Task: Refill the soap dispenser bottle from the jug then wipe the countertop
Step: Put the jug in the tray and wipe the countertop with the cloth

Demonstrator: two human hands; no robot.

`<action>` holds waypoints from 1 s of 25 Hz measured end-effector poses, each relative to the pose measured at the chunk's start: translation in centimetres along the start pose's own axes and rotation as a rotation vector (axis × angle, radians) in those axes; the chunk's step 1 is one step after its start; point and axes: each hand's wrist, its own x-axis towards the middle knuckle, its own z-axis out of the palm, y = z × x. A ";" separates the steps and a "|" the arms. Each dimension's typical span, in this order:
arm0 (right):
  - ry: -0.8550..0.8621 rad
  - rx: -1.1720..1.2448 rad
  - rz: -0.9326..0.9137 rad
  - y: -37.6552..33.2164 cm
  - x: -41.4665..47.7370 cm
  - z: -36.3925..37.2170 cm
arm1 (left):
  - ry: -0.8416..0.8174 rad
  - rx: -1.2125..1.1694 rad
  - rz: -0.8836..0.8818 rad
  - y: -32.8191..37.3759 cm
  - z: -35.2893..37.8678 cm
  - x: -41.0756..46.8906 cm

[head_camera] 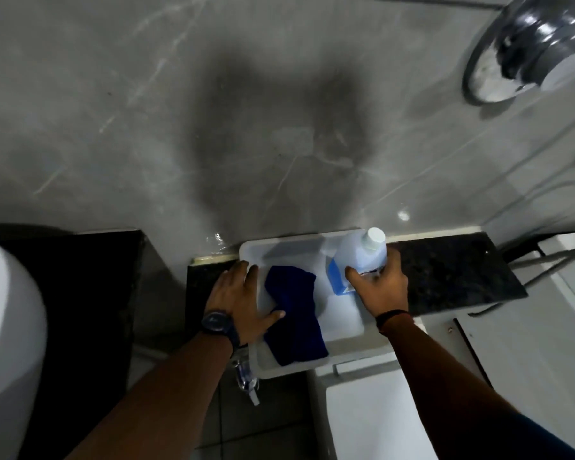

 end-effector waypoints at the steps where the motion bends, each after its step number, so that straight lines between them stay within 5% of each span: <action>1: -0.002 0.024 -0.004 0.4 0.1 0.3 | 0.000 0.006 -0.006 -0.3 0.6 0.1; 3: 0.048 0.045 -0.024 0.5 -0.4 0.9 | 0.004 0.003 -0.006 -0.5 1.6 0.3; 7: 0.504 -0.347 -0.180 0.3 -4.1 3.0 | 0.021 -0.016 0.027 -1.1 2.3 0.8; 10: 0.147 -0.393 -0.389 0.0 -6.9 6.6 | 0.013 -0.003 0.052 -1.4 2.4 1.1; 12: -0.279 -0.498 -0.382 0.2 -6.7 8.8 | 0.036 0.005 0.076 -1.5 2.3 1.2; 14: -0.528 -0.680 -0.338 0.9 -5.7 10.3 | 0.073 -0.005 0.091 -1.4 1.9 1.5; 17: -0.547 -0.749 -0.307 1.4 -5.0 11.2 | 0.084 0.003 0.097 -1.7 1.4 1.8; 25: -0.219 -0.259 -0.269 -4.1 -6.5 7.4 | 0.131 -0.225 0.160 -2.1 -3.5 -0.9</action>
